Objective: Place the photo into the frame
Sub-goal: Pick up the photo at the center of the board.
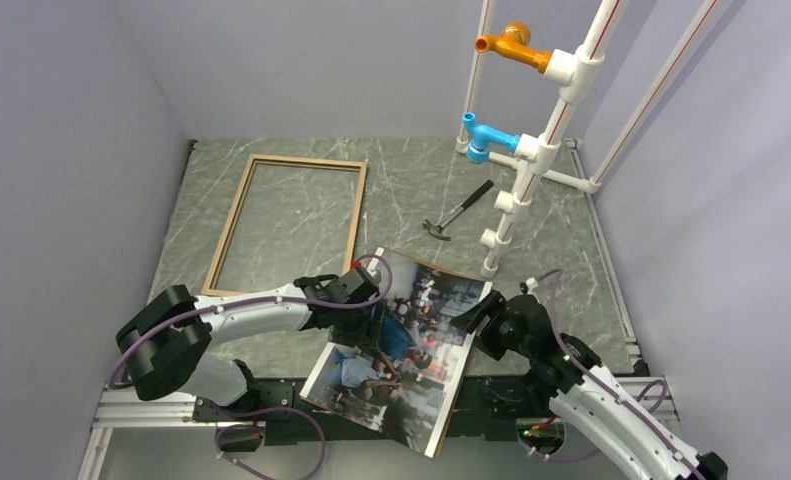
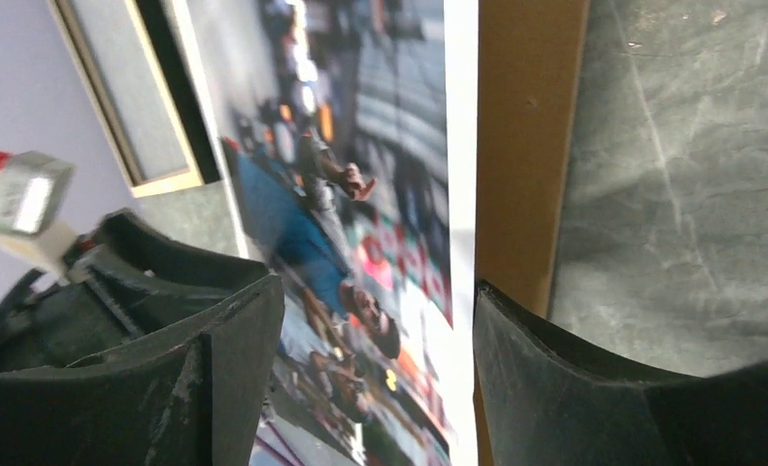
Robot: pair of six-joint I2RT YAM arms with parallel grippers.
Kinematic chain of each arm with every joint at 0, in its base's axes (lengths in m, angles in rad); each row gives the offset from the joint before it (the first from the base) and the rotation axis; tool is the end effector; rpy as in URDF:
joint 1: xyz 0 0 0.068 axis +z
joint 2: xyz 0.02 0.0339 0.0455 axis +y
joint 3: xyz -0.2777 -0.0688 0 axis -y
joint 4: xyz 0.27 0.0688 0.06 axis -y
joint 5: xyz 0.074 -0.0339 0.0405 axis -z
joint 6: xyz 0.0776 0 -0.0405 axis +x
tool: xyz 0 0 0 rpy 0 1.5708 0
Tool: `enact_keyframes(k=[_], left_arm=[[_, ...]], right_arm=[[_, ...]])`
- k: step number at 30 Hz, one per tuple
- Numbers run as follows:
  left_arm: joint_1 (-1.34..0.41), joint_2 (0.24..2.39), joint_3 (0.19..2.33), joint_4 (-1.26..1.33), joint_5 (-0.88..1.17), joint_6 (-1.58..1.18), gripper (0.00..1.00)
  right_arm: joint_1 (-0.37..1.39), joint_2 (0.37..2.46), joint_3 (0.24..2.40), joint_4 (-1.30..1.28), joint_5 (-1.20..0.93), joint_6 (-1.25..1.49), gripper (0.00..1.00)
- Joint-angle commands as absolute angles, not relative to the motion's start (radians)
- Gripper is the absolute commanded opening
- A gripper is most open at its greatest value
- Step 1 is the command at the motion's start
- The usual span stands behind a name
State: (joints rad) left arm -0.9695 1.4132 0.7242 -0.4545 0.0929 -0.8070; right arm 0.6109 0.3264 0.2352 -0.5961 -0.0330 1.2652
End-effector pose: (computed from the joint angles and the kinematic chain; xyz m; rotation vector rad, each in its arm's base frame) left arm 0.1557 -0.2396 0.1247 0.2635 2.8766 -0.5710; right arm 0.1201 0.0873 0.1415 0.7764 2.3479 0.9672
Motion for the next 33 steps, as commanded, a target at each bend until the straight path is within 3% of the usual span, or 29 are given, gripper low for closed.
enact_keyframes(k=[1, 3, 9, 11, 22, 33], left_arm=[[-0.985, 1.457, 0.703, -0.437, 0.095, -0.812, 0.72], [-0.986, 1.457, 0.707, -0.435, 0.101, -0.811, 0.72], [-0.999, 1.404, 0.716, -0.415, 0.102, -0.799, 0.73], [-1.002, 1.354, 0.718, -0.397, 0.104, -0.790, 0.75], [-1.018, 1.071, 0.841, -0.335, 0.176, -0.692, 0.96], [-0.951, 1.072, 1.010, -0.677, -0.152, -0.675, 0.99]], right_arm=[[0.614, 0.429, 0.218, -0.466, -0.059, 1.196, 0.69], [0.614, 0.470, 0.225, -0.444, -0.062, 1.174, 0.64], [0.614, 0.490, 0.280, -0.458, -0.057, 1.144, 0.11], [0.614, 0.484, 0.319, -0.501, -0.050, 1.134, 0.00], [0.614, 0.642, 0.721, -0.806, -0.008, 1.024, 0.00], [0.619, 0.771, 1.007, -0.934, -0.038, 0.956, 0.00]])
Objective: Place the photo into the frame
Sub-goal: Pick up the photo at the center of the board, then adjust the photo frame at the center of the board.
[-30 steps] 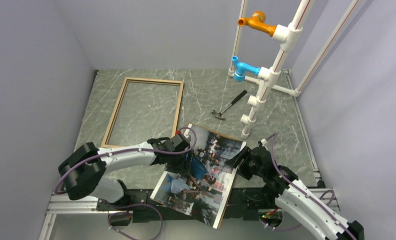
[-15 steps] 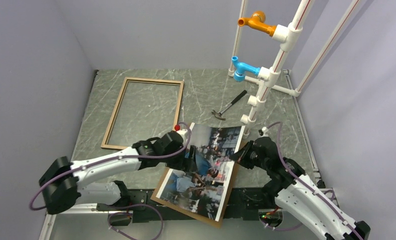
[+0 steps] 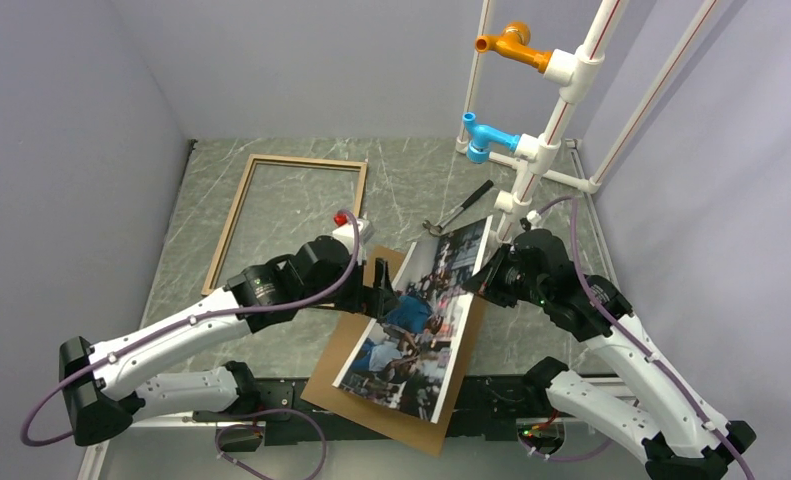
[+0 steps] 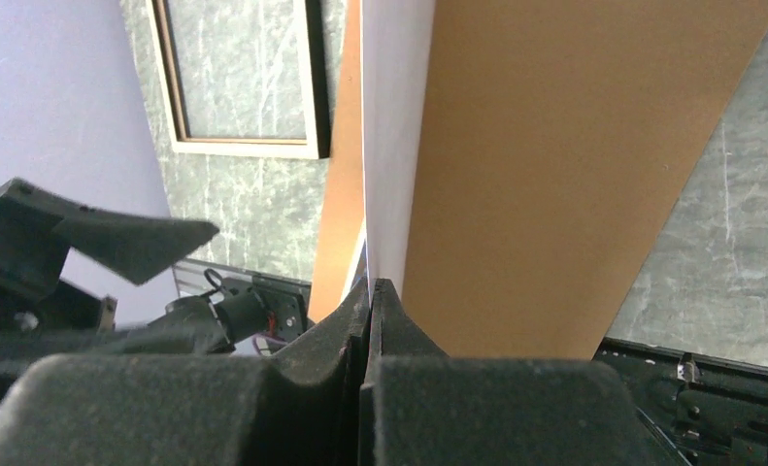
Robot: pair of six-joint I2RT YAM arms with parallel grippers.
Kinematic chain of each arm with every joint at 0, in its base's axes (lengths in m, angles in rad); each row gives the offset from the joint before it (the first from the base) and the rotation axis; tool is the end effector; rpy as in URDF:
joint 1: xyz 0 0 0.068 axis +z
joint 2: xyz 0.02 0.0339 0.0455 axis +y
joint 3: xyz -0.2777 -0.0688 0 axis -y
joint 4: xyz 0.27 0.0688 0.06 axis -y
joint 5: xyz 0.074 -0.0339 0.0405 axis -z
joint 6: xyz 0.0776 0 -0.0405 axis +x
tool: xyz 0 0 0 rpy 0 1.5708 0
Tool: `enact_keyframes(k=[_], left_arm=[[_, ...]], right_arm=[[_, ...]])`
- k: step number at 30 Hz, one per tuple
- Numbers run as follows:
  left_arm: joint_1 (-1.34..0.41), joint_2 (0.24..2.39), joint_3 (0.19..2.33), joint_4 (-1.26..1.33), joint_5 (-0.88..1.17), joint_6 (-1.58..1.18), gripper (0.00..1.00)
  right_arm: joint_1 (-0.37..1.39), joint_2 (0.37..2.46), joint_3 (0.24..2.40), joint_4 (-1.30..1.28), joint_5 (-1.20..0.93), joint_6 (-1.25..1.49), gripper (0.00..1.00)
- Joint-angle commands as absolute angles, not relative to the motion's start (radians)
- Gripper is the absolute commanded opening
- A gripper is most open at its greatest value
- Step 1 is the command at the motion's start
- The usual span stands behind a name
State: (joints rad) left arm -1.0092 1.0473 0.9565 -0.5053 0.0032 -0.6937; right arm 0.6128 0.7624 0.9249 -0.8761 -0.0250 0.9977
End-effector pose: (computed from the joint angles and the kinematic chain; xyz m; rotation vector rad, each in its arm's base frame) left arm 0.1494 -0.2379 0.3042 0.3691 2.3074 -0.9341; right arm 0.1547 0.1112 0.3090 0.4528 2.3965 0.8246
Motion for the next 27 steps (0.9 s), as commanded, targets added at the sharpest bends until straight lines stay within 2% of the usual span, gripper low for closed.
enact_keyframes(k=[1, 8, 11, 20, 27], left_arm=[[-0.913, 1.086, 1.017, -0.703, -0.151, -0.673, 0.99], [-0.649, 1.240, 0.982, -0.727, -0.078, -0.585, 0.96], [-0.589, 1.322, 0.959, -0.661, -0.017, -0.541, 0.93], [-0.578, 1.566, 1.017, -0.526, 0.079, -0.516, 0.86], [-0.591, 1.649, 1.002, -0.415, 0.201, -0.552, 0.83]], right_arm=[[0.619, 0.773, 1.012, -0.934, -0.051, 0.953, 0.00], [0.620, 0.753, 0.994, -0.924, -0.134, 0.965, 0.00], [0.620, 0.746, 0.994, -0.927, -0.155, 0.966, 0.00], [0.620, 0.738, 1.001, -0.928, -0.195, 0.967, 0.00], [0.620, 0.723, 0.972, -0.905, -0.222, 0.988, 0.00]])
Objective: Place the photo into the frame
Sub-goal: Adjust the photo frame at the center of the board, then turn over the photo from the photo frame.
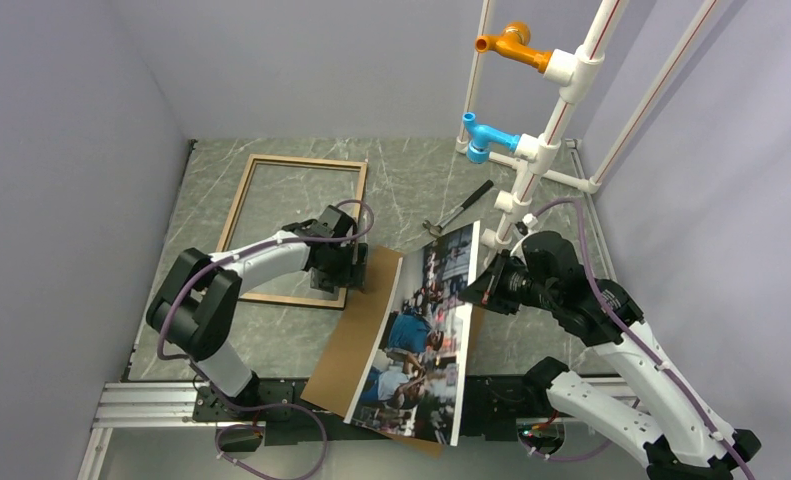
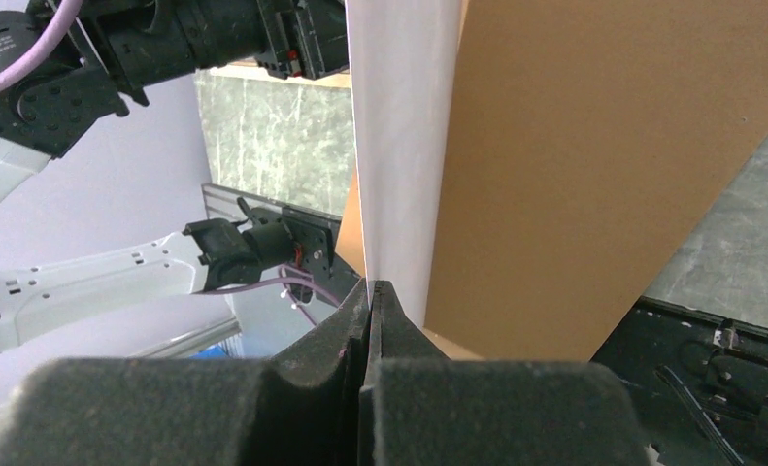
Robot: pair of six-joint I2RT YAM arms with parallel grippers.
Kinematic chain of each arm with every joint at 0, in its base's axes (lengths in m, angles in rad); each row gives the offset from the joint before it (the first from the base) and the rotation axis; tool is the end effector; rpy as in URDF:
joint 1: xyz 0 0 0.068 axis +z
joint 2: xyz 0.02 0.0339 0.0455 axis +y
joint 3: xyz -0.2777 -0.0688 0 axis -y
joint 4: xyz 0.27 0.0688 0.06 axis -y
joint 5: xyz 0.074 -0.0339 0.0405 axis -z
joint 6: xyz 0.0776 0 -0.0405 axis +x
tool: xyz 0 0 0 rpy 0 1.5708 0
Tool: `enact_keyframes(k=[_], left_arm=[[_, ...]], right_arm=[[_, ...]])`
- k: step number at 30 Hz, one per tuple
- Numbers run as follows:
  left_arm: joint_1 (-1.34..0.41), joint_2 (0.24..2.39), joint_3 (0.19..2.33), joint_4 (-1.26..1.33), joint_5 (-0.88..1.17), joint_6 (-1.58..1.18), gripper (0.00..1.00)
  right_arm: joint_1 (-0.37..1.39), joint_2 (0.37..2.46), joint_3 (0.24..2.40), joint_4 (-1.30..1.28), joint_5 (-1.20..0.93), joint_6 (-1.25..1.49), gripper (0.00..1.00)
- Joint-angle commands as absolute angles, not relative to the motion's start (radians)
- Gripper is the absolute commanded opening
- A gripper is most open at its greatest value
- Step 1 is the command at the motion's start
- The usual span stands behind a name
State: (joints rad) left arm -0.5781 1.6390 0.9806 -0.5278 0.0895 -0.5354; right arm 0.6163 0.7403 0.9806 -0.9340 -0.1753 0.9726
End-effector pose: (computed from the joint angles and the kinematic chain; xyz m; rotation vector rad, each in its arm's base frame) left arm 0.2860 -0.1949 0.1326 0.0852 2.8336 -0.3994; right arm 0.1379 0.1143 0.3272 0.3373 2.4475 0.9780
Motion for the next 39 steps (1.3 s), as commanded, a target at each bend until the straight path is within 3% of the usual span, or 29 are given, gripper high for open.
enact_keyframes(k=[1, 12, 23, 34, 39], left_arm=[[-0.598, 1.651, 0.998, -0.384, 0.226, -0.562, 0.83], [-0.628, 1.716, 1.120, -0.371, 0.344, -0.616, 0.85], [-0.643, 1.368, 1.158, -0.642, 0.193, -0.574, 0.98], [-0.976, 1.148, 1.153, -0.728, 0.141, -0.739, 0.99], [-1.092, 1.170, 1.200, -0.744, 0.129, -0.816, 0.99]], right_arm=[[0.620, 0.724, 0.963, -0.894, -0.226, 0.990, 0.00], [0.620, 0.798, 0.915, -0.830, -0.215, 0.980, 0.00], [0.620, 1.032, 1.059, -0.870, -0.156, 0.913, 0.00], [0.617, 1.167, 1.094, -0.810, -0.154, 0.986, 0.00], [0.617, 1.166, 1.058, -0.777, -0.155, 1.024, 0.00]])
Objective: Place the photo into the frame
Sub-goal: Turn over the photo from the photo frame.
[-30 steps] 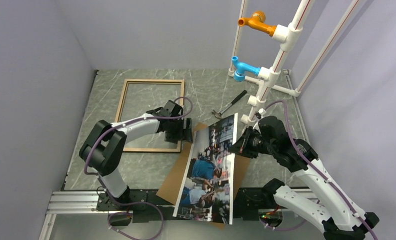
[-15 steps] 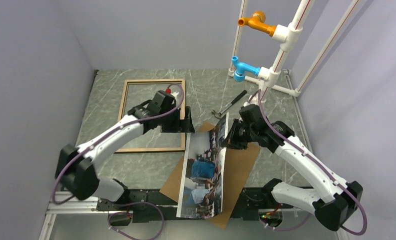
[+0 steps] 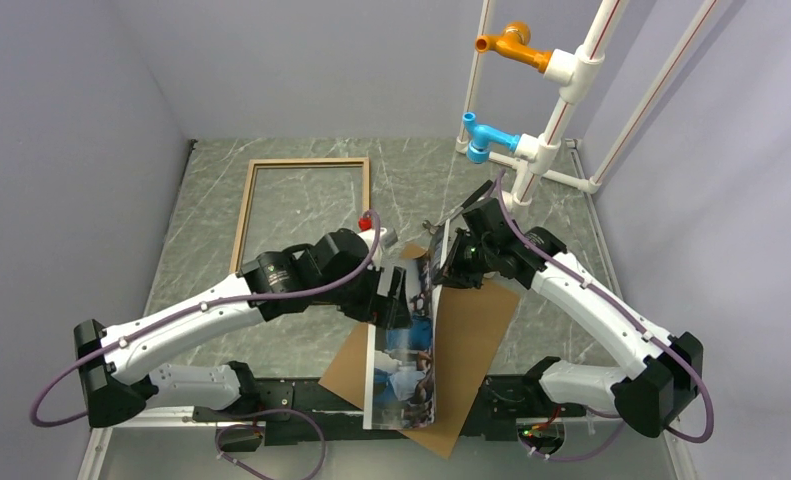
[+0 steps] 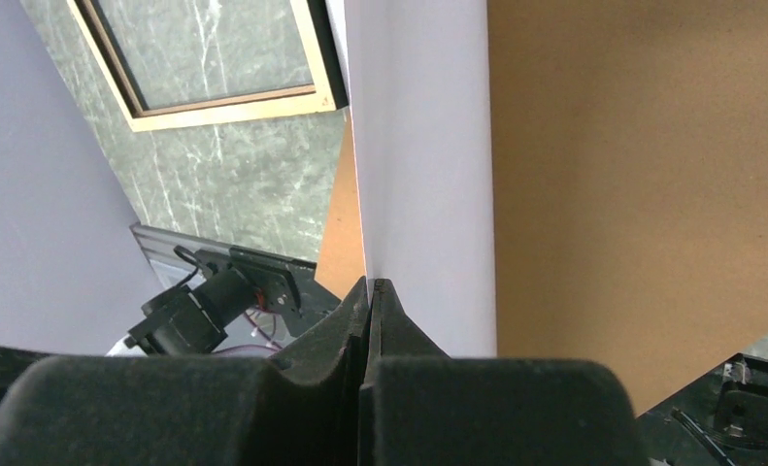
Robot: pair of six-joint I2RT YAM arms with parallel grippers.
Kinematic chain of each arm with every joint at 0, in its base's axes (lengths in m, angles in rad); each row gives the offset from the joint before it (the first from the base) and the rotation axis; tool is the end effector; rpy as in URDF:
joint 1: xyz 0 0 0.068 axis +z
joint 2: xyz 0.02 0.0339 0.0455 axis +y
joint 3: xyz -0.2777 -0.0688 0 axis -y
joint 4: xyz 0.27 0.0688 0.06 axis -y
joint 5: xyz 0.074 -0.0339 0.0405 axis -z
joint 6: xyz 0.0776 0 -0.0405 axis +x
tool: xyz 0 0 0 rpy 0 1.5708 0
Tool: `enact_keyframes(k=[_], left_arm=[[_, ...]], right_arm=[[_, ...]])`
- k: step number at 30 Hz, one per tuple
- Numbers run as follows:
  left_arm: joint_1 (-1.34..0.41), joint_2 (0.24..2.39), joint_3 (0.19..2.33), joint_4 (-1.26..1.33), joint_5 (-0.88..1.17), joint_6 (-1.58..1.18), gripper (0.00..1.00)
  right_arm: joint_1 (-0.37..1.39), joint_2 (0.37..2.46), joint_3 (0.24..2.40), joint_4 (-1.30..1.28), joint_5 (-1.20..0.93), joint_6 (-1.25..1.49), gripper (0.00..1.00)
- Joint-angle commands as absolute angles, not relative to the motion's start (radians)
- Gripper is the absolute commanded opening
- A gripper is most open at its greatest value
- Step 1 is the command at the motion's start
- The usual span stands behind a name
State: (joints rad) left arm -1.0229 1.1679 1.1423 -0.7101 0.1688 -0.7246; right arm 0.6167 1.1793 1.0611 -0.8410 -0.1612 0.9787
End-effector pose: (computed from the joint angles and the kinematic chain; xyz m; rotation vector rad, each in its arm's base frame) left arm 0.1421 -0.2579 0.3210 0.4728 2.5032 -1.0042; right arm 0.2177 0.1696 0.2746 0.4220 2.6918 0.7691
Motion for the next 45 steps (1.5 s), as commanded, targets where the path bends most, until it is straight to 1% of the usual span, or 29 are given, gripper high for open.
enact_keyframes(k=[1, 4, 13, 17, 18, 23, 28, 29, 32, 33, 35, 39, 42, 45], left_arm=[[-1.113, 1.188, 1.218, -0.756, 0.115, -0.822, 0.99], [-1.163, 1.256, 1.277, -0.795, 0.093, -0.841, 0.99], [-1.250, 1.466, 1.415, -0.895, -0.012, -0.940, 0.88], [-1.263, 1.526, 1.454, -0.924, -0.043, -0.941, 0.84], [-1.266, 1.538, 1.465, -0.930, -0.046, -0.938, 0.82], [-1.273, 1.569, 1.510, -0.977, -0.071, -0.935, 0.59], [-1.275, 1.556, 1.484, -0.959, -0.063, -0.941, 0.37], [-1.275, 1.553, 1.480, -0.957, -0.065, -0.942, 0.30], [-1.274, 1.547, 1.465, -0.955, -0.070, -0.945, 0.14], [-1.273, 1.545, 1.459, -0.955, -0.071, -0.947, 0.09], [-1.273, 1.541, 1.446, -0.953, -0.079, -0.950, 0.00], [-1.262, 1.504, 1.386, -0.934, -0.094, -0.968, 0.00], [-1.227, 1.450, 1.338, -0.919, -0.098, -0.977, 0.00], [-1.158, 1.373, 1.259, -0.874, -0.070, -0.973, 0.00]], right_arm=[[0.619, 1.164, 1.051, -0.768, -0.158, 1.029, 0.00], [0.617, 1.165, 1.035, -0.748, -0.174, 1.043, 0.00], [0.617, 1.186, 1.037, -0.731, -0.199, 1.044, 0.00], [0.617, 1.194, 1.039, -0.717, -0.213, 1.036, 0.05], [0.616, 1.197, 1.037, -0.716, -0.216, 1.036, 0.06], [0.615, 1.194, 1.028, -0.715, -0.218, 1.036, 0.10], [0.614, 1.178, 1.014, -0.699, -0.219, 1.036, 0.16], [0.615, 1.174, 1.013, -0.696, -0.220, 1.034, 0.21], [0.615, 1.163, 1.011, -0.685, -0.219, 1.034, 0.35], [0.615, 1.158, 1.010, -0.680, -0.218, 1.035, 0.42], [0.615, 1.145, 1.009, -0.674, -0.219, 1.033, 0.53], [0.615, 1.125, 1.018, -0.706, -0.211, 1.019, 0.76], [0.615, 1.086, 1.008, -0.731, -0.201, 1.017, 0.91], [0.613, 1.037, 0.991, -0.746, -0.201, 1.017, 0.97]])
